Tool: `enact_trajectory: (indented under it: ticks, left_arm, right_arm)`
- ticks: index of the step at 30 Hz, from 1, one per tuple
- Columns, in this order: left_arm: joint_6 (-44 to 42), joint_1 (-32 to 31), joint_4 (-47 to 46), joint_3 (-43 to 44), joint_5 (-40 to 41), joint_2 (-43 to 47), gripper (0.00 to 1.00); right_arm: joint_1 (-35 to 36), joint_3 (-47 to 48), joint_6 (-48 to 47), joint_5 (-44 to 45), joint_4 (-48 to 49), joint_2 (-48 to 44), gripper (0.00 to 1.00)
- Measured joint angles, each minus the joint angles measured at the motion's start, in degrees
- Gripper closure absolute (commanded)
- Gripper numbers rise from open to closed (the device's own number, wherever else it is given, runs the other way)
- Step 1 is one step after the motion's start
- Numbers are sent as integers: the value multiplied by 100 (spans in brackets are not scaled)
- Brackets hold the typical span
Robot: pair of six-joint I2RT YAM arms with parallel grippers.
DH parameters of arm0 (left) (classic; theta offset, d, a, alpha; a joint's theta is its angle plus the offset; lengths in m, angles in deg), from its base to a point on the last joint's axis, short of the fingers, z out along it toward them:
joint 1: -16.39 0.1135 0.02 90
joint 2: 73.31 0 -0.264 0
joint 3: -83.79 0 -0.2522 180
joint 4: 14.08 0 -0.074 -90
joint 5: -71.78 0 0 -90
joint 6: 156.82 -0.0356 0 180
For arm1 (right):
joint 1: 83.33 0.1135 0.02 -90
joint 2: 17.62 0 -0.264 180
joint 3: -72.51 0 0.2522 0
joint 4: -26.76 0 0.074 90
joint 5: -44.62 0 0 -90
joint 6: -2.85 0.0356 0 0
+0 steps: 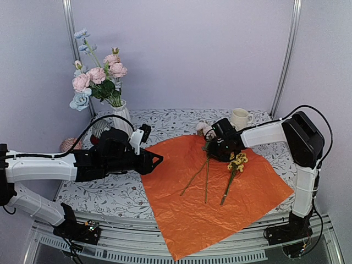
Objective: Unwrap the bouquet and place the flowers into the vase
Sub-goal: Pick up the fake flower from the flattened wrapping paper.
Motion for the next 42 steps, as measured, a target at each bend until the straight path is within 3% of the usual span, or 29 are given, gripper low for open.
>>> enact_trajectory:
  ticks: [4,6,8,12,20,26,30,42]
  left_arm:
    - [0,2,0,-7,0,0,55]
    - [0,2,0,-7,-4,0,55]
    - [0,2,0,-7,-15,0,56]
    - [0,2,4,-7,-24,4,55]
    - [0,4,9,-7,-76,160,56]
    - [4,4,-68,-7,-299,181,52]
    - [116,9,-551,-42,-750,181,48]
    - [717,-9,-2382,-74,-1993,-358,48]
  right_arm:
    - [-22,0,13,-42,42,26,79]
    - [-24,0,13,-50,74,26,92]
    - [-26,0,7,-83,127,26,97]
    - [-33,-400,9,-138,629,-186,97]
    - [-46,-1707,-308,-350,1707,-1519,98]
    - [-24,-2621,-863,-955,3051,-2498,98]
    - [168,-3134,-1244,-1362,3847,-3012,98]
    - [1554,-3200,-2533,-1934,4953,-3698,98]
